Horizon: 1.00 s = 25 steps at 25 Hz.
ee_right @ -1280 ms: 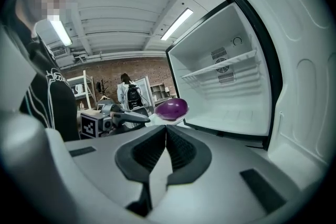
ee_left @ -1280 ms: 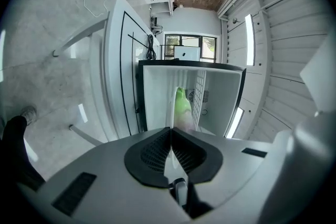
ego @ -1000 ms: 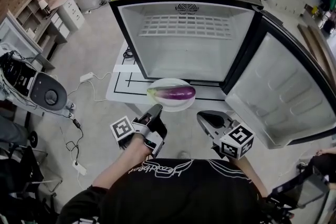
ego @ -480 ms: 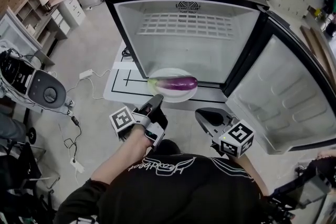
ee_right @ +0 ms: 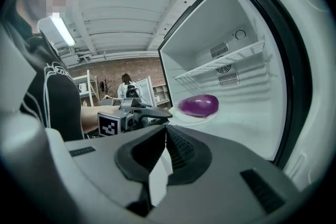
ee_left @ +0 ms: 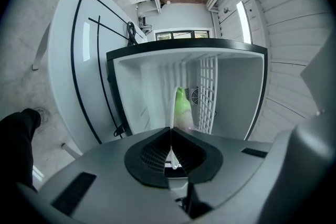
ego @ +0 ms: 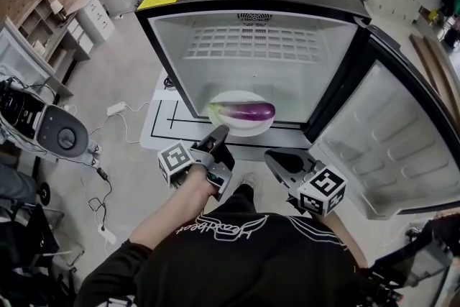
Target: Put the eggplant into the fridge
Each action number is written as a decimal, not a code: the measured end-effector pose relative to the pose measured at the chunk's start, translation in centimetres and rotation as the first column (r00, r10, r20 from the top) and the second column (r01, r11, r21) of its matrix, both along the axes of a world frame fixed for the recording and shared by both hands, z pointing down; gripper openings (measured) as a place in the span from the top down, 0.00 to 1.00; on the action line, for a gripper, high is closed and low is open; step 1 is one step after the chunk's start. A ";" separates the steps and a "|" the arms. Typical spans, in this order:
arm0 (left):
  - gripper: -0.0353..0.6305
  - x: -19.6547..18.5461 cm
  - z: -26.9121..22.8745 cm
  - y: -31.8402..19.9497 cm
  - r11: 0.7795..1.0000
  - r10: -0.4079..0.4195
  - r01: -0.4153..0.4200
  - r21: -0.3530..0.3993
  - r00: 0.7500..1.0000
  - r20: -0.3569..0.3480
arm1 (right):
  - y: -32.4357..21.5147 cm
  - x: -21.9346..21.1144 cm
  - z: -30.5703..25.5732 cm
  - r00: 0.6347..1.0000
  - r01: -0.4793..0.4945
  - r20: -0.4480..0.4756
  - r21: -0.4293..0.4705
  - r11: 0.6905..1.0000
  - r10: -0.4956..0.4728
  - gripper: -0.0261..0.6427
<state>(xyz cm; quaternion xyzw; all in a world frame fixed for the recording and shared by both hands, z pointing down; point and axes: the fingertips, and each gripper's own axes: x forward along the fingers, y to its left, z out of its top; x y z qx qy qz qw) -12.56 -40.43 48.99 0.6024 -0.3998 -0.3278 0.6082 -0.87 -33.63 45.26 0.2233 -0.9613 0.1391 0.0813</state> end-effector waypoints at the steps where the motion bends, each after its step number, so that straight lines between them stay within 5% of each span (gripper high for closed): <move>1: 0.92 0.1 0.1 -0.5 1.000 0.002 -0.002 -0.001 1.000 0.003 | -0.4 -0.1 -0.1 1.000 0.001 0.001 0.006 1.000 -0.001 0.95; 25: 0.92 4.0 2.8 -12.0 0.994 0.013 -0.009 -0.112 0.999 0.036 | -8.4 1.4 -1.8 0.999 -0.042 0.001 -0.003 0.999 0.042 0.95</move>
